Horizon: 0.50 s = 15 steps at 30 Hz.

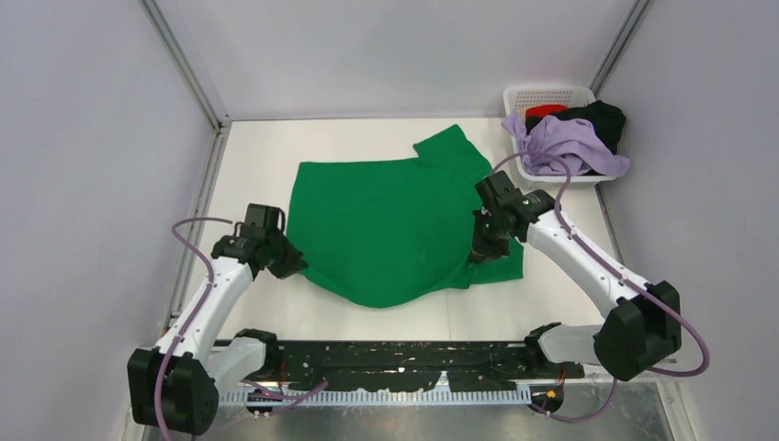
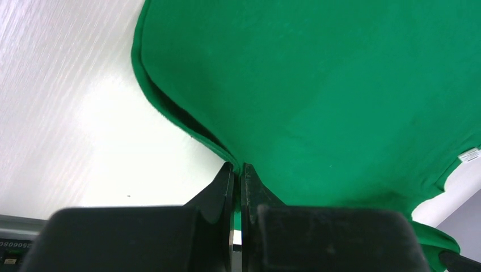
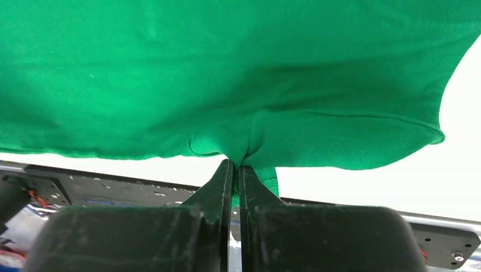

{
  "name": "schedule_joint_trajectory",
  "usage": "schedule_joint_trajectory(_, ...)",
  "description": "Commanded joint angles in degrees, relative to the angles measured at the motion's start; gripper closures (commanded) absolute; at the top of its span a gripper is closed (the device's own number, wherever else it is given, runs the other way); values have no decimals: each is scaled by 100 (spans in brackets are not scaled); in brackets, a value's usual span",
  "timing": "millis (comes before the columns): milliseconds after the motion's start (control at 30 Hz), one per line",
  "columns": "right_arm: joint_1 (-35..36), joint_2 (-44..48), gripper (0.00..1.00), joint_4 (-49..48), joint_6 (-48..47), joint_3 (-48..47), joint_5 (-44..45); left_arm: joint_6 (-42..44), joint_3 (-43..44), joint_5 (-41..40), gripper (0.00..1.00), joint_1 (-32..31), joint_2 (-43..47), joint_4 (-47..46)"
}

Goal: Fold and stack the t-shirts
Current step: Fold the flattened tshirt in 1/3 of the way

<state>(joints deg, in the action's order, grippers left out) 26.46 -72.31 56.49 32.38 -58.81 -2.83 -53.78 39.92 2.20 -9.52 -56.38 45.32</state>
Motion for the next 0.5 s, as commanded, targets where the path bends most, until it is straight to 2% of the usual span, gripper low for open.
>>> schedule_joint_trajectory(0,-358,-481,95,48,-489,-699,-370,96,645,-95,100,117,-570,-45)
schedule_joint_trajectory(367,-983,-1857,95,39,-848,-2012,-606,324,1578,-167,100,590,-1785,-217)
schedule_joint_trajectory(467,-1133,-2293,93,9,-902,-2436,-532,449,2009,-126,100,734,-2393,-280)
